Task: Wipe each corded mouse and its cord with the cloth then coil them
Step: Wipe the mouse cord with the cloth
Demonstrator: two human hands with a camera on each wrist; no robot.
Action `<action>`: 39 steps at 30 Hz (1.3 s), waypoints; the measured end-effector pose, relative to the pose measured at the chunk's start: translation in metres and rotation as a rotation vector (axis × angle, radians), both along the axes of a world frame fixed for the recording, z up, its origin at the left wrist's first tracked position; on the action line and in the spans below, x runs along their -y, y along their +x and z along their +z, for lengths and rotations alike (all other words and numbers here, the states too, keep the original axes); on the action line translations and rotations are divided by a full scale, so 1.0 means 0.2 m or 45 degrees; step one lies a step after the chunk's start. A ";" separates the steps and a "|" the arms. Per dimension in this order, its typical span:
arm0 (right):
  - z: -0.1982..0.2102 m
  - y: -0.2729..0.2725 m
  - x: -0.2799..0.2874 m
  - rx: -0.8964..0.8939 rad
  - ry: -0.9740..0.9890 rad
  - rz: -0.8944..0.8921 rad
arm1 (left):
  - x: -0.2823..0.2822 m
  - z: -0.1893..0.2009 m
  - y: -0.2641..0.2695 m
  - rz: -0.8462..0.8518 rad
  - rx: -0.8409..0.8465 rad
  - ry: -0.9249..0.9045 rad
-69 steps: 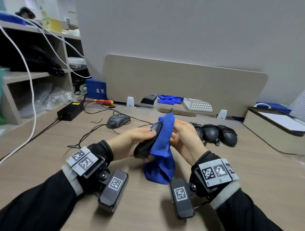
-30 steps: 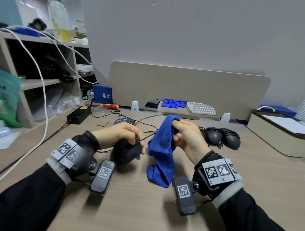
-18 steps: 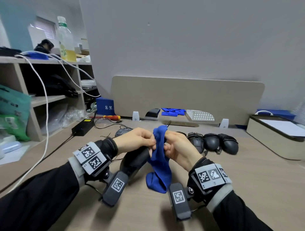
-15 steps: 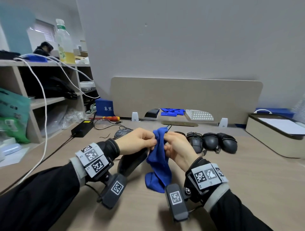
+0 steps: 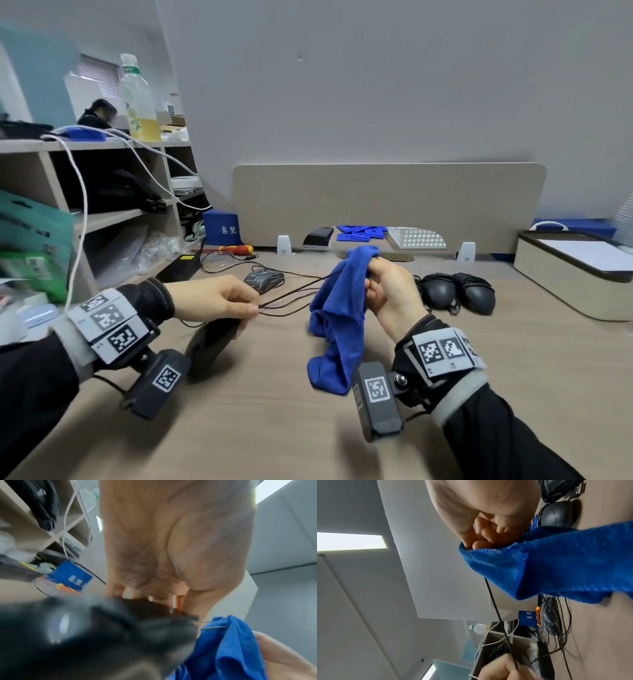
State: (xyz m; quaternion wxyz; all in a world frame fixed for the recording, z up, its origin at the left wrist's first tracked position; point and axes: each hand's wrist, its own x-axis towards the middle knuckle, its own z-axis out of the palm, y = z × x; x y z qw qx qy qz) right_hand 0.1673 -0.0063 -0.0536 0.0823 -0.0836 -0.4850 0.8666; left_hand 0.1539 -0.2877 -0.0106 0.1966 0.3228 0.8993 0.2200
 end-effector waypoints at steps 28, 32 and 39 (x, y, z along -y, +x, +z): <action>0.02 0.11 0.11 -0.003 -0.004 0.097 | 0.00 -0.11 0.00 0.162 -0.272 0.027; 0.01 0.11 0.13 -0.042 0.116 0.130 | 0.01 -0.09 -0.04 0.261 -0.324 -0.024; -0.01 0.12 0.15 -0.128 0.380 0.251 | -0.28 -0.12 0.04 0.207 -0.078 0.498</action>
